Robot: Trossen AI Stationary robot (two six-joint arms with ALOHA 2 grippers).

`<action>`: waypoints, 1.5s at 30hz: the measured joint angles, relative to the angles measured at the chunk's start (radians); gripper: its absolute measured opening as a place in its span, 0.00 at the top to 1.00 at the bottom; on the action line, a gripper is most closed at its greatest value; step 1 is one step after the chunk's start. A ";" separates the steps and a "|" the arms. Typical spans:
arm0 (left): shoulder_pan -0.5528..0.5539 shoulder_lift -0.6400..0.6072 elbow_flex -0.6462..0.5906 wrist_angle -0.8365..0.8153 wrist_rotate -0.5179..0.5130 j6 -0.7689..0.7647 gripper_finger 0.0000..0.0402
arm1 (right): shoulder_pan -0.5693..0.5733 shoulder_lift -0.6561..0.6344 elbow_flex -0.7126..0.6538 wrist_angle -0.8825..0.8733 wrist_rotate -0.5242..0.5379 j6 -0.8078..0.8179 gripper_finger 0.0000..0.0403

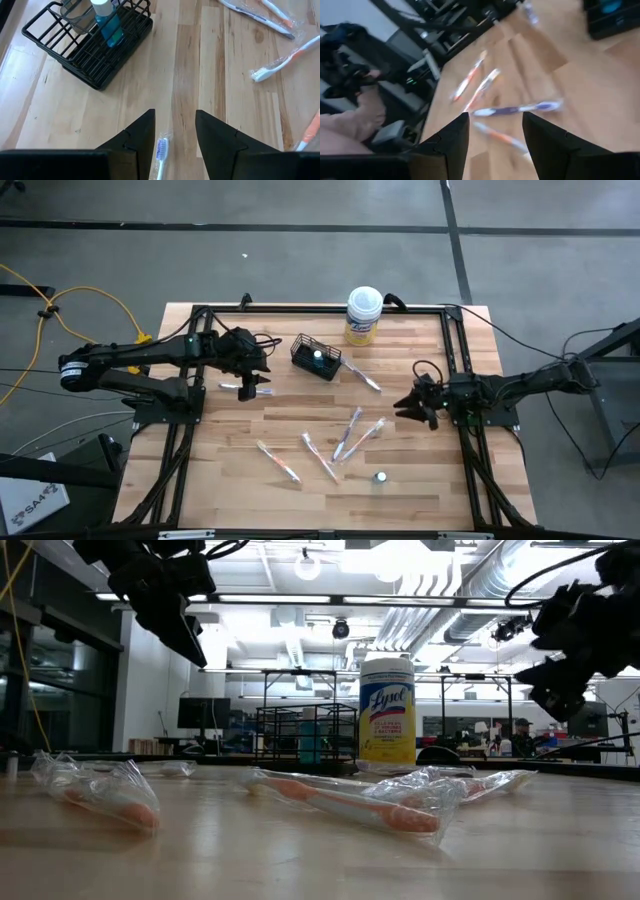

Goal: Pick & Place toothbrushing station
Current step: Put the blue mouthwash into the black mesh organizer

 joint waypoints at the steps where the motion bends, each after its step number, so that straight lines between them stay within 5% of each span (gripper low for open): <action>1: 0.000 0.000 0.000 0.000 0.000 0.000 0.66 | 0.015 0.002 0.000 0.006 0.002 0.011 0.56; 10: 0.000 0.000 0.000 0.000 0.000 0.000 0.66 | 0.222 0.081 0.077 0.202 0.073 -0.046 0.56; 20: 0.000 0.000 0.000 0.000 0.000 0.000 0.66 | 0.523 0.345 0.338 0.153 0.365 -0.287 0.56; 28: 0.000 0.000 0.000 0.000 0.000 0.000 0.66 | 0.701 0.620 0.452 -0.065 0.691 -0.056 0.56; 38: 0.000 0.000 0.000 0.000 0.000 0.000 0.66 | 0.823 0.781 0.453 -0.290 0.641 0.521 0.56; 45: 0.000 0.000 0.000 0.000 0.000 0.000 0.66 | 0.823 0.789 0.453 -0.319 0.492 0.636 0.56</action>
